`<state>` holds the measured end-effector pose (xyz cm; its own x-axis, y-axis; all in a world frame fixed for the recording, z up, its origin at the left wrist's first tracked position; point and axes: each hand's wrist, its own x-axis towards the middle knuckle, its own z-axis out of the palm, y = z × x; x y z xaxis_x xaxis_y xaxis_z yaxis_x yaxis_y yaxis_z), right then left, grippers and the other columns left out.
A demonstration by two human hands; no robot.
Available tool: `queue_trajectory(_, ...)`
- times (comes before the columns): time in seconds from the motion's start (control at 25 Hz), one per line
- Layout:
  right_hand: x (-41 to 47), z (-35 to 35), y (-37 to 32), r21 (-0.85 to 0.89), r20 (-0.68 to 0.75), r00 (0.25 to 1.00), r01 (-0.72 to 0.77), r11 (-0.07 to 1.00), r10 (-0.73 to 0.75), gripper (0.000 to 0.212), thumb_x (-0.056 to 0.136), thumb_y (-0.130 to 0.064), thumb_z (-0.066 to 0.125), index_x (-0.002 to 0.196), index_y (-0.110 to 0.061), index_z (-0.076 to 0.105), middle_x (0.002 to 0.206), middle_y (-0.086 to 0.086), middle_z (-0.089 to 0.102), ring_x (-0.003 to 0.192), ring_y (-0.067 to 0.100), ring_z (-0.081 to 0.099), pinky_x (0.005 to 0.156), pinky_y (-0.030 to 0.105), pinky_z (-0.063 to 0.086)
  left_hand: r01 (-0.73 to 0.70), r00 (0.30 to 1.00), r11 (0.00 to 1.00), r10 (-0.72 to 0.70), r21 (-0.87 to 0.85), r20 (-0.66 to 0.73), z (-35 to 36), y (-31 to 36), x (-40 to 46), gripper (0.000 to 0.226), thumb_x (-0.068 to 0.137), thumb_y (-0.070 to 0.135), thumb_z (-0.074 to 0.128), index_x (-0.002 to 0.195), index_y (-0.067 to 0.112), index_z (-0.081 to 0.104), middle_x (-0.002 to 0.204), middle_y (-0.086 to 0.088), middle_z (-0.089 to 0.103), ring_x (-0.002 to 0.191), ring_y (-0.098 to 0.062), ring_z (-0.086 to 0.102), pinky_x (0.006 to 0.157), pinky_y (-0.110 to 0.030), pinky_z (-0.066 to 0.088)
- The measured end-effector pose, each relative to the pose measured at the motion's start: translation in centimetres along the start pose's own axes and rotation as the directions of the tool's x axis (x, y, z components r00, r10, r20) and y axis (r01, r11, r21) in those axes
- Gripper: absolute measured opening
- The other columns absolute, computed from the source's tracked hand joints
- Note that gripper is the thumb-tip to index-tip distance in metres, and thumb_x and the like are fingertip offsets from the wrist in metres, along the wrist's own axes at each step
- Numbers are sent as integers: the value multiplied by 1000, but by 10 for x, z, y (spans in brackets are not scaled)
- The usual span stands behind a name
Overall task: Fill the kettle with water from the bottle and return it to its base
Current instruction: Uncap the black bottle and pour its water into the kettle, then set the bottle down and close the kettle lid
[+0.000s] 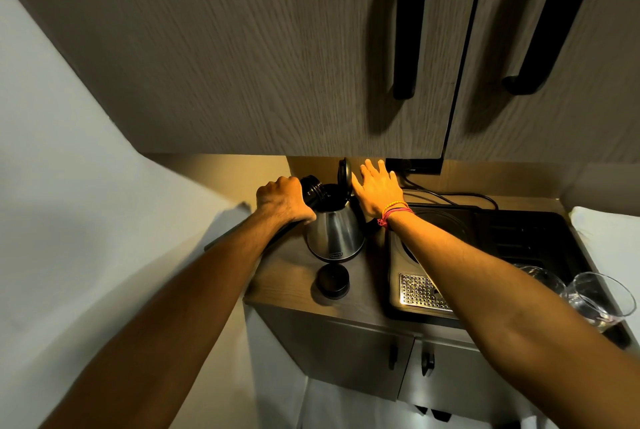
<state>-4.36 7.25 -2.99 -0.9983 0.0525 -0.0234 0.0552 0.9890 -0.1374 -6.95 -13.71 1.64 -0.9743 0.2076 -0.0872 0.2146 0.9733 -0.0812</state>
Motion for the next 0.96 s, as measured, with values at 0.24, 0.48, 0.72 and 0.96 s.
queue_trajectory(0.24,5,3,0,74,-48,999,-10,997,14,59,104,-37,27,154,-7,27,165,13,20,153,39,15,121,54,25,0,995,937,-36,-349,-98,19,-2,1,83,54,66,77,118,19,52,98,0,56,84,-21,57,66,-32,51)
queue_trajectory(0.48,13,0,-8,182,-37,998,65,981,-59,47,105,-34,27,144,-10,40,145,19,45,134,42,42,107,55,39,154,940,592,-334,-791,-67,51,-35,-5,72,58,48,90,116,16,62,98,0,68,86,-19,67,68,-29,57)
queue_trajectory(0.72,21,2,-43,258,76,995,46,965,-68,58,104,-44,29,150,-9,35,141,23,47,129,43,49,107,52,42,220,849,291,-527,-931,36,85,-47,-20,86,59,44,94,131,9,59,121,-10,69,112,-29,65,93,-45,57)
queue_trajectory(0.96,27,17,-55,59,52,987,152,987,-155,62,106,-42,21,158,-8,19,164,13,25,153,32,21,125,46,19,178,858,245,-514,-953,28,92,-52,-23,83,57,43,94,128,15,62,120,-6,70,112,-27,66,95,-46,56)
